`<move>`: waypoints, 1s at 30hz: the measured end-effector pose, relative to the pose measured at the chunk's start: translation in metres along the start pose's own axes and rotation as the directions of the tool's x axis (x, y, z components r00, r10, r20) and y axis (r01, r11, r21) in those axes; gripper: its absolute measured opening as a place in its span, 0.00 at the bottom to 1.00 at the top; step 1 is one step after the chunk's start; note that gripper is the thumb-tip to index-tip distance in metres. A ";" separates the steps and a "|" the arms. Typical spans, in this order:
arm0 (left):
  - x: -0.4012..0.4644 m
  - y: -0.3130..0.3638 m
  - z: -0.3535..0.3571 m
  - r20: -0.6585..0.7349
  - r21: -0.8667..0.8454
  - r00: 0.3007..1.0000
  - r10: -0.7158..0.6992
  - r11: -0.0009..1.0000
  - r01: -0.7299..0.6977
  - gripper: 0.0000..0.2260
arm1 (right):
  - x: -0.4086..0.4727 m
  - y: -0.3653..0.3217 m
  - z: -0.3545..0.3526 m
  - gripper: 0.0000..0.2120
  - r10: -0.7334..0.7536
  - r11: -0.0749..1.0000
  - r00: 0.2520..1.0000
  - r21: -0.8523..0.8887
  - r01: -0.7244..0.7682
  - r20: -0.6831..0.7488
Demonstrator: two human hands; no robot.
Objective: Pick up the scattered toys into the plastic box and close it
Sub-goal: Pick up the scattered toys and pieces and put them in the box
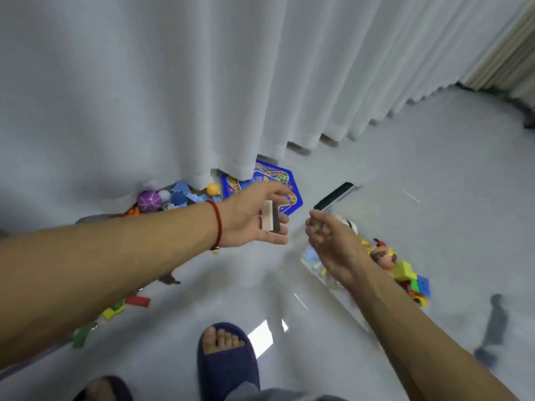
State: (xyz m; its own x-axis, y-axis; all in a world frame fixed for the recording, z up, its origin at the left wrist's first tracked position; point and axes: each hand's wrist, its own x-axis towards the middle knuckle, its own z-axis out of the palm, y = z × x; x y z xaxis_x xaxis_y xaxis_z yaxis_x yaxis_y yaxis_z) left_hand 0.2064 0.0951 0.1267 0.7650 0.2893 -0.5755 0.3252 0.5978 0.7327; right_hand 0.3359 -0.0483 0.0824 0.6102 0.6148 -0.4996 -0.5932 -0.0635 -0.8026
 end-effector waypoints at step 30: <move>-0.115 -0.022 -0.217 -0.651 0.510 0.754 0.093 0.789 0.344 0.04 | 0.009 0.029 0.211 0.16 0.464 -0.246 0.760 -0.758 0.604 0.454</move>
State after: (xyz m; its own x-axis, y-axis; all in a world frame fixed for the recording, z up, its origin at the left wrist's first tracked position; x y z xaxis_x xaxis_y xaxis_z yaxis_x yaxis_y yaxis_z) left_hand -0.0094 0.2107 0.0986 0.2447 0.7599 -0.6022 0.8028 0.1895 0.5654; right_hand 0.2131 0.1214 0.1234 -0.0500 0.7952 -0.6043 0.9126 -0.2095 -0.3512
